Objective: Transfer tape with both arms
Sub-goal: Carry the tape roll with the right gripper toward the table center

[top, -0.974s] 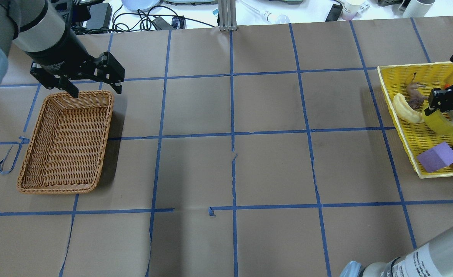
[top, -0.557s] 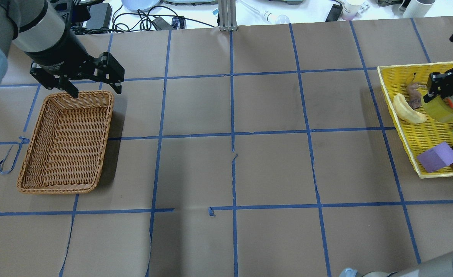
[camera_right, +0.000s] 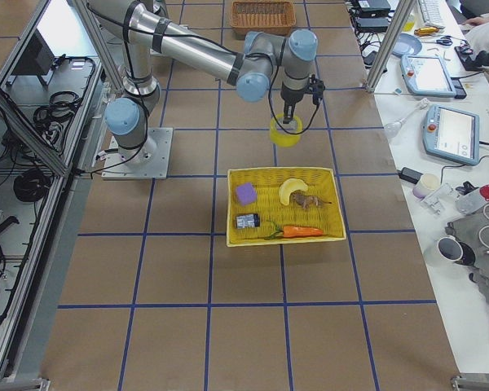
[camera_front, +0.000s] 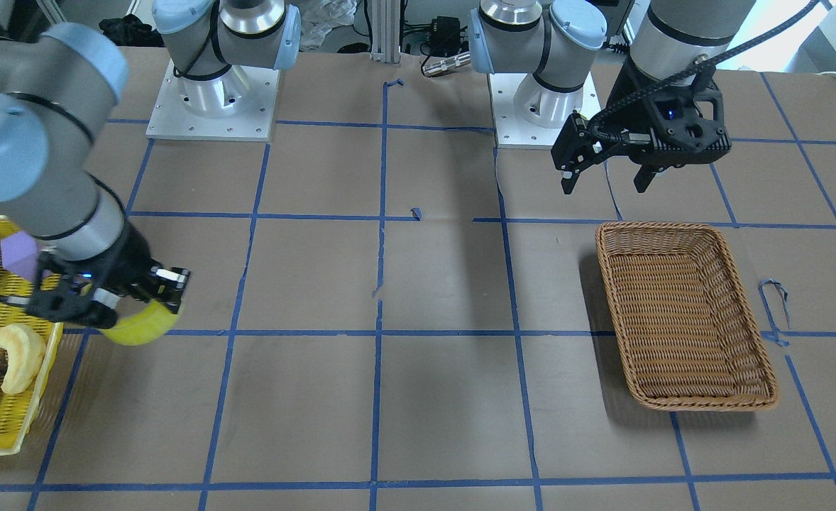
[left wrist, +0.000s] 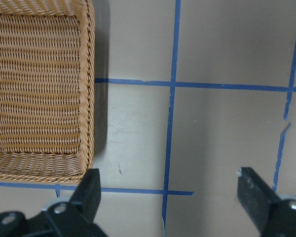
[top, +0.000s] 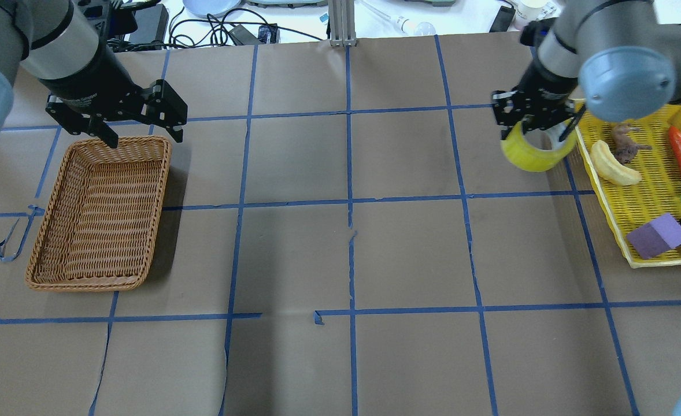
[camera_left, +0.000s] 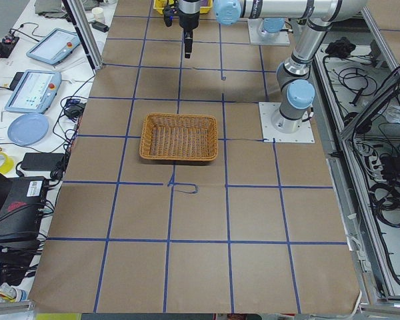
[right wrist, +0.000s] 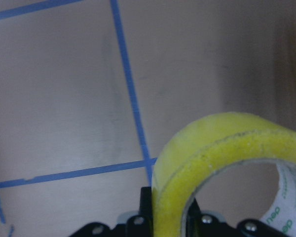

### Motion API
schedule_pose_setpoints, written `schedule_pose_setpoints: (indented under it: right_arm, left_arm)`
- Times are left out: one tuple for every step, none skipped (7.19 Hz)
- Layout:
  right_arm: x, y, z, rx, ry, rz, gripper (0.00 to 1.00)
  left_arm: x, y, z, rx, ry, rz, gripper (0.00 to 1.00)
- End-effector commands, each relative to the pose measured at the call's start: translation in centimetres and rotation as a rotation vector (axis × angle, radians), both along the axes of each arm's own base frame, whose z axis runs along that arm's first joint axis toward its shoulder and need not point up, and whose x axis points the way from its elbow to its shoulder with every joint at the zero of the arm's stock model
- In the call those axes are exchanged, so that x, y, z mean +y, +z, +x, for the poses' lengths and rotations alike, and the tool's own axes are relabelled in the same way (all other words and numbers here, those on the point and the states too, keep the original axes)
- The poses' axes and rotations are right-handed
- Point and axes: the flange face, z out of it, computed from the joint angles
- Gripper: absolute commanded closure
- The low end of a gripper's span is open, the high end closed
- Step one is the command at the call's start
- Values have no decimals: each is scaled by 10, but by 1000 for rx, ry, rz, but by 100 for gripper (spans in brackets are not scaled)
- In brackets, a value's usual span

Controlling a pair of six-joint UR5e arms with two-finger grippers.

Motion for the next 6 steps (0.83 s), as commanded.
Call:
schedule_pose_setpoints:
  right_arm:
    - [-11,-59,137,64,41,-39,100]
    - [-38,-73,172,62,65,-51,100]
    - [-61,-85,201,61,46,-65,100]
    - [-74,-93,216,49,46,-72,100]
    - [-80,-108,230,48,49,-68,100]
    - [-81,-113,256,34,26,-85,100]
  left_arm:
    - [2,-8,-3,15,10,12,0]
    - [2,-10,-2,13,13,14,0]
    - [2,-10,-1,9,13,14,0]
    - [2,-10,0,3,3,14,0]
    - [2,-9,0,1,0,8,0]
    - [1,-9,0,0,7,7,0]
